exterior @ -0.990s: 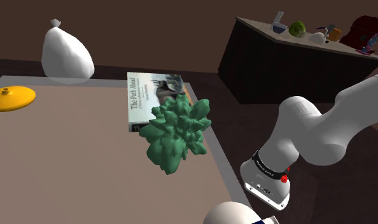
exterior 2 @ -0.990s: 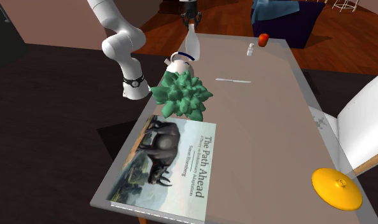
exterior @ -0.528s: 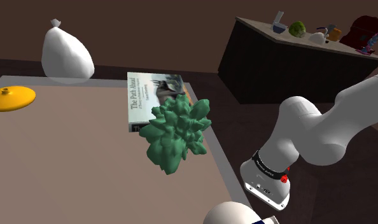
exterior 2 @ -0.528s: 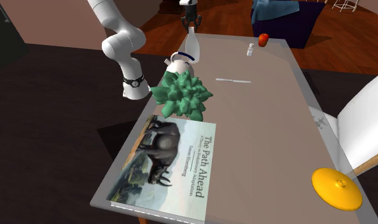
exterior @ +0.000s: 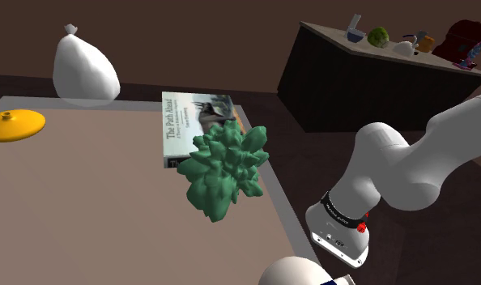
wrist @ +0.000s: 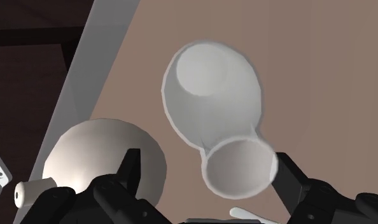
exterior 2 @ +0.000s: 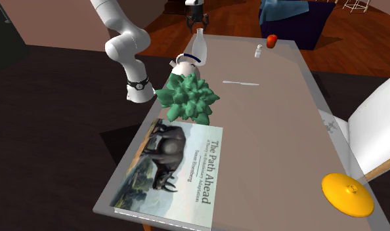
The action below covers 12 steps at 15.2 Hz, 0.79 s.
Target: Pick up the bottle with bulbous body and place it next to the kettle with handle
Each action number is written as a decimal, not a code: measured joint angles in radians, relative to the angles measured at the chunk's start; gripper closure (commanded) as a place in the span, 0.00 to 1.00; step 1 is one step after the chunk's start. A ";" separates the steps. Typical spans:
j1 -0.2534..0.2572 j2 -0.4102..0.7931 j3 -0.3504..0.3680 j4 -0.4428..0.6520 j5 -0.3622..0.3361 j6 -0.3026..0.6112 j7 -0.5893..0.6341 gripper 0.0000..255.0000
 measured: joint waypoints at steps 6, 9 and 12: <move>0.024 -0.010 -0.066 0.085 -0.023 -0.108 0.008 0.00; 0.027 -0.012 -0.074 0.095 -0.025 -0.122 0.010 0.00; 0.028 -0.012 -0.074 0.096 -0.025 -0.123 0.010 0.00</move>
